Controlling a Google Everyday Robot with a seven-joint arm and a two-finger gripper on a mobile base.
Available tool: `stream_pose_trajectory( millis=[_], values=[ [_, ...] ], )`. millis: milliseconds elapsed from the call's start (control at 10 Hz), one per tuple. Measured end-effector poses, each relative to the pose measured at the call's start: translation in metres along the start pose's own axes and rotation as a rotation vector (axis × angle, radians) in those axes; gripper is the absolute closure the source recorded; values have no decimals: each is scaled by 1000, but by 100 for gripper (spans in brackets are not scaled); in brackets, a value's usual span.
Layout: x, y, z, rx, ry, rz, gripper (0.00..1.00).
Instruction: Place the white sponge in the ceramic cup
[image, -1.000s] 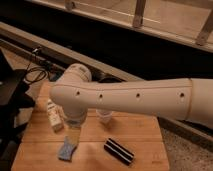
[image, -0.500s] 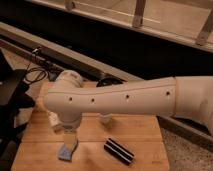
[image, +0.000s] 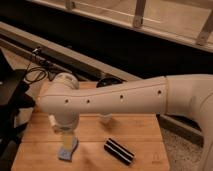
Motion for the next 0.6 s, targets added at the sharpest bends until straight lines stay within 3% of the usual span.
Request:
stream_pose_trajectory(
  millis=[200, 400, 600],
  values=[
    [1, -3, 5, -31, -29, 3, 20],
    [1, -8, 24, -70, -55, 2, 20],
    [-15, -18, 38, -100, -82, -28, 20]
  ],
)
